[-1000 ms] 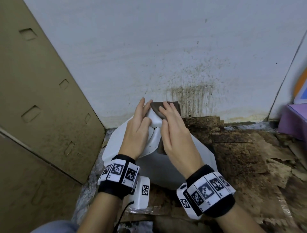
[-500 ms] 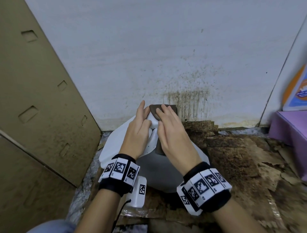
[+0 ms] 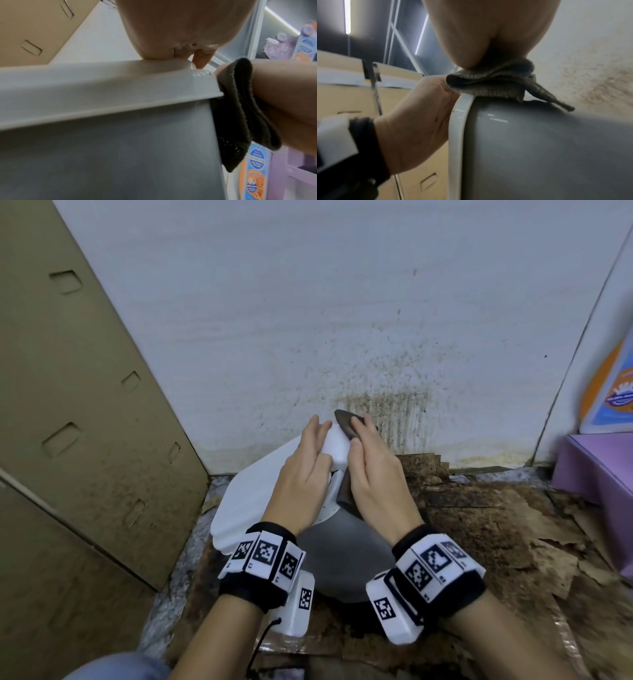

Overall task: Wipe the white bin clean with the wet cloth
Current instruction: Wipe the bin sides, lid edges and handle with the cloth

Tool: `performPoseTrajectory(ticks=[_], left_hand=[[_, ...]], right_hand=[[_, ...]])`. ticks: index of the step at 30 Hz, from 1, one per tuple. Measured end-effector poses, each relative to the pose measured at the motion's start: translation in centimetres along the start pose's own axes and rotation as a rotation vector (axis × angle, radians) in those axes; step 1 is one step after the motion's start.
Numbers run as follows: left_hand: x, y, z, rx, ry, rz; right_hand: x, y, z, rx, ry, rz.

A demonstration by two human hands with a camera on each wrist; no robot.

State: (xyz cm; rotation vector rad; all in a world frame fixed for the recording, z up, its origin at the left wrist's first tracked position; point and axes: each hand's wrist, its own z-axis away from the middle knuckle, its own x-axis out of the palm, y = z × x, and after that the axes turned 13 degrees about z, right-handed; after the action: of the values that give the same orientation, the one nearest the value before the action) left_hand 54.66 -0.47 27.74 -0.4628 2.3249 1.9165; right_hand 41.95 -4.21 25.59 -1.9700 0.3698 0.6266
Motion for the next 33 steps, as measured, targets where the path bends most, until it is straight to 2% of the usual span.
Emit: performPoseTrajectory(ticks=[3,6,9,14,17,22,24,28,30,33], left_hand=[[0.6,0.2,-0.3,-0.012,-0.017,0.02],[1.3,0.3,-0.4,-0.021,-0.023,0.051],[1.8,0.4,-0.4,-0.03,-0.01,0.105],[2.1,0.3,-0.8,-0.02,0.036,0.212],[2.6,0.3,-1.0,0.008,0.107,0.313],[2.9,0.5,-0.9,0.015,0.18,0.342],[2.4,0.1,-0.9,0.023,0.192,0.252],[1.0,-1.4,-0.7,0.044,0.194,-0.141],[0.3,-2.3,-0.4,0.002,0.213,-0.281],[-0.4,-3.4,0.2,-0.135,0.247,-0.472]], right_hand=[[-0.6,0.1,-0.1,0.038,0.019,-0.004],[-0.6,0.2,0.3,0.013,0.062,0.083],[-1.1,0.3,0.5,0.132,0.04,-0.02],[-2.3,1.0,0.8,0.166,0.011,0.003],[-3.0,1.8,0.8,0.181,-0.001,0.049],[-3.9,2.8,1.2,0.196,0.007,0.057],[-4.3,3.3,1.4,0.209,0.009,0.044],[-5.9,4.7,1.7,0.224,0.017,0.035],[-6.7,5.6,1.8,0.235,0.017,0.058],[-7.6,7.1,2.1,0.254,0.028,0.089]])
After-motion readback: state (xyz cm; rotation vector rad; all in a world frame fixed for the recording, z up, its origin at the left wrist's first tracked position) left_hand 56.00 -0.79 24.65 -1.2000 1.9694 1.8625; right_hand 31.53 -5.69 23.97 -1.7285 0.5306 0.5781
